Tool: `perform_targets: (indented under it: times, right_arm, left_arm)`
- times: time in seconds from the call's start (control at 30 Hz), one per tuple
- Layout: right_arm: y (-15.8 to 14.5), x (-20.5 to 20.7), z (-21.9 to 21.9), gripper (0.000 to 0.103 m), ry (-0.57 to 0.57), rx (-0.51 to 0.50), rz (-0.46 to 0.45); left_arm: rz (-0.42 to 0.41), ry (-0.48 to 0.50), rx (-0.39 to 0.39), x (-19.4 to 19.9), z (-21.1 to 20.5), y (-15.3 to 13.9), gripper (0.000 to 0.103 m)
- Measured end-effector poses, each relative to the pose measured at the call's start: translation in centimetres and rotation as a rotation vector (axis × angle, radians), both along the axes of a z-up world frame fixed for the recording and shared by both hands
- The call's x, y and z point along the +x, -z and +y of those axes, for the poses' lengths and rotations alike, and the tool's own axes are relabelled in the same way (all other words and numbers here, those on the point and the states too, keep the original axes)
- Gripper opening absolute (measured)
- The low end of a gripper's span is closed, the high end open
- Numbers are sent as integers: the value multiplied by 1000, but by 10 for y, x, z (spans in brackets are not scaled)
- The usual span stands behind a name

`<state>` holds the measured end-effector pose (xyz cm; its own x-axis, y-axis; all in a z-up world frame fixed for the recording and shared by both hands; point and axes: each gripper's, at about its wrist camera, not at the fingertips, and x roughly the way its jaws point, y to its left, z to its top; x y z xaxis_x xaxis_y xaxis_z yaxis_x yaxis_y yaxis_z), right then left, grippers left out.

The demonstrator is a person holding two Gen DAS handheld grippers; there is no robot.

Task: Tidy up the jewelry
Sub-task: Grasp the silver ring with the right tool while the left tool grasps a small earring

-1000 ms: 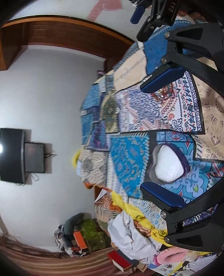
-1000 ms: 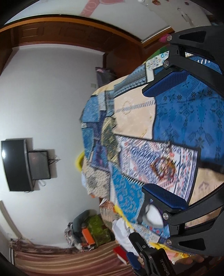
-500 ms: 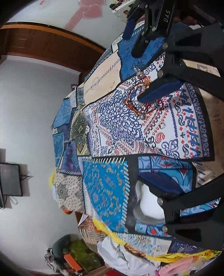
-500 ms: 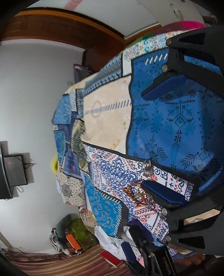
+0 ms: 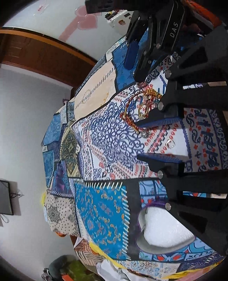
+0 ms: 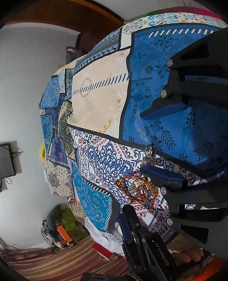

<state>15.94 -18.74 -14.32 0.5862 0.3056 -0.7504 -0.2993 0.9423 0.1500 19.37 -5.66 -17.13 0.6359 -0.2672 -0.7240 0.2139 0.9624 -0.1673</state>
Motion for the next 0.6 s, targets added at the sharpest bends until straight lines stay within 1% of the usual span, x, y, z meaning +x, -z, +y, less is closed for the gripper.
perform_targets:
  times: [0.1, 0.2, 0.23, 0.27, 0.33, 0.37, 0.5, 0.6]
  right_arm:
    - [-1, 0, 4, 47, -21, -2, -3]
    - [2, 0, 9, 44, -43, -26, -3]
    - [2, 1, 10, 42, -47, -32, -2]
    - [4, 2, 12, 41, -54, -40, 0]
    - [8, 2, 16, 30, -70, -60, -3]
    - [8, 3, 17, 28, -71, -66, -5]
    - [7, 2, 15, 28, -65, -59, -9]
    - [4, 1, 13, 28, -58, -52, -5]
  left_arm:
    - [11, 11, 2, 3, -3, 5, 20]
    - [19, 13, 0, 5, -4, 9, 14]
    - [20, 14, -4, 6, -4, 9, 10]
    - [19, 15, -10, 6, -4, 9, 9]
    - [16, 11, -13, 6, -4, 9, 9]
    - [17, 11, -19, 6, -4, 8, 9]
    - [1, 10, -33, 2, -3, 0, 9]
    - [-25, 12, -42, -3, -3, -12, 9]
